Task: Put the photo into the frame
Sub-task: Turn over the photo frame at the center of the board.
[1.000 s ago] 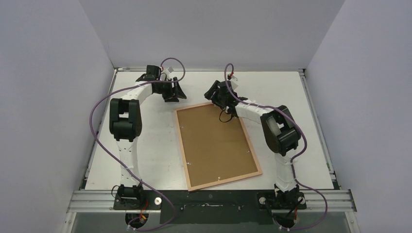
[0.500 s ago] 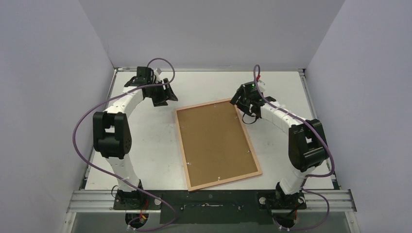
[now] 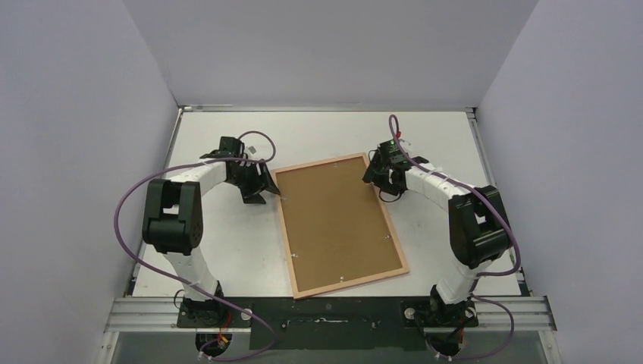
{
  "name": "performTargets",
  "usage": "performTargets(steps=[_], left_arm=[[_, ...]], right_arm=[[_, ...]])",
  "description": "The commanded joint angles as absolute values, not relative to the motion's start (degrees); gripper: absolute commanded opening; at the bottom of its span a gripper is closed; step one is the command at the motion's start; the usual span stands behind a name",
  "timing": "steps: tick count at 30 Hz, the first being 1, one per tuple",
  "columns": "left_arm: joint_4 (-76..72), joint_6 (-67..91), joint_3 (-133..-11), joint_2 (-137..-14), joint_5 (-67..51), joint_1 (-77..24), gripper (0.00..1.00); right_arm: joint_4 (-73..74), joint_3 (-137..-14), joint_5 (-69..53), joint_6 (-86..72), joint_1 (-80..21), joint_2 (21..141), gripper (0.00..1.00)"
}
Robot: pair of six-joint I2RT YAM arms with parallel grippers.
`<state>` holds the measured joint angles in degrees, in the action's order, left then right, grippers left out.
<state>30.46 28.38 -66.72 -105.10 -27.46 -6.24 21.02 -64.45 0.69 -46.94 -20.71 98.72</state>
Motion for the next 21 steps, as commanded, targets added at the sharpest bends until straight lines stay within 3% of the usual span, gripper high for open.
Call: performTargets(steps=[1, 6, 12, 21], left_arm=[[28.2, 28.8, -66.0, -99.6, -28.9, -6.4, 0.59], [30.8, 29.0, -65.2, -94.7, -20.4, -5.5, 0.58], [33.0, 31.4, -62.3, -87.3, -12.3, -2.9, 0.58], [32.5, 37.4, -50.6, -76.1, -11.0, 1.4, 0.59]], right_arm=[[28.8, -67.8, 5.1, -36.8, -23.8, 94.2, 0.61], [40.2, -76.7, 9.8, -33.3, -34.6, 96.1, 0.61], [39.7, -82.2, 9.9, -40.8, -47.3, 100.8, 0.61], [47.5, -100.4, 11.2, -42.5, -62.3, 115.7, 0.56]])
